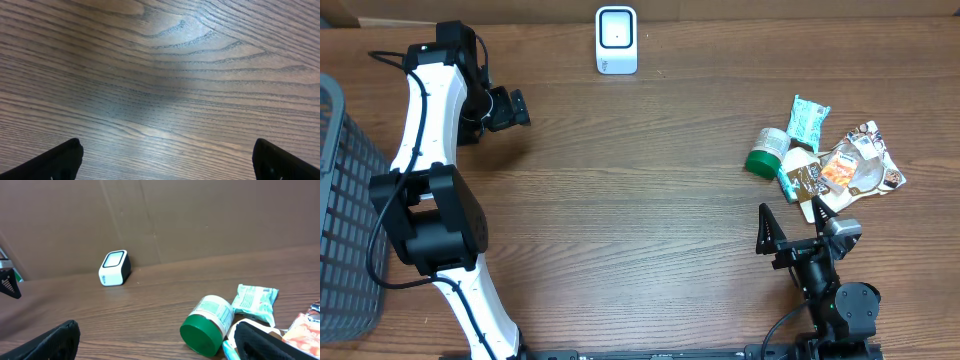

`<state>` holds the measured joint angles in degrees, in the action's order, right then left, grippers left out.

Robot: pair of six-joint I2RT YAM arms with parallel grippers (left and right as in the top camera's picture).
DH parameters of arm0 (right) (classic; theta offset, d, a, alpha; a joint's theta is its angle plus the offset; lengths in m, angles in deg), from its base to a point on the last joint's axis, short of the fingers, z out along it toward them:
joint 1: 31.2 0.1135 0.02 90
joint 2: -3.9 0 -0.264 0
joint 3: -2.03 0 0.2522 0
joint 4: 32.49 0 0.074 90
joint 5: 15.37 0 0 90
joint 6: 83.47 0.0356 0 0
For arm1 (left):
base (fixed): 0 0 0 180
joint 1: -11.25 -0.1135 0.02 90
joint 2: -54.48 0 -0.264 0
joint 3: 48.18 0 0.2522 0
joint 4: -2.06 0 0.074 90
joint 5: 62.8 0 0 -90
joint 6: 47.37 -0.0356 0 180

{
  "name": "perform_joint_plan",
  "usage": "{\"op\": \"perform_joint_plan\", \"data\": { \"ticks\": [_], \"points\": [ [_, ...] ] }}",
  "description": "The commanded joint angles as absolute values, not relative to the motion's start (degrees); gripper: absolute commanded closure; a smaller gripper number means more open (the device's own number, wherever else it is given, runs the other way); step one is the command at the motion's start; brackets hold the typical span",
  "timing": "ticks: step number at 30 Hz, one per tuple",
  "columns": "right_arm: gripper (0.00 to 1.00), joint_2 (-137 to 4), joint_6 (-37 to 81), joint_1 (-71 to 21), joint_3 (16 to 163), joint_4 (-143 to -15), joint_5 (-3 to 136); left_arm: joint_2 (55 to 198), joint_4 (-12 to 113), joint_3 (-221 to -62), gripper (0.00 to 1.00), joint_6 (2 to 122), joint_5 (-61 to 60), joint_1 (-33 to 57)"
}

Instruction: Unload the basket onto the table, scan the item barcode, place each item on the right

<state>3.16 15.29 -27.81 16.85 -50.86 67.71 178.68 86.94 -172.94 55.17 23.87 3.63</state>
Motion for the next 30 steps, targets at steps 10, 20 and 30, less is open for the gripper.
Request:
{"op": "perform_joint_plan", "data": {
  "ticks": [10, 20, 30],
  "points": [
    [0.00, 3.73, 15.02, -28.07, 16.24, -50.57, 68.55, 175.49, 86.94, -173.72, 0.00, 55.95, 24.24, 4.20],
    [0.00, 3.73, 15.02, -28.07, 16.24, -50.57, 68.55, 153.85, 86.94, -173.72, 0.00, 55.95, 24.24, 10.02],
    [0.00, 3.73, 15.02, -28.07, 16.24, -50.57, 68.55, 131.09, 87.44, -173.72, 0.00, 52.32, 27.87, 13.10]
  ]
}}
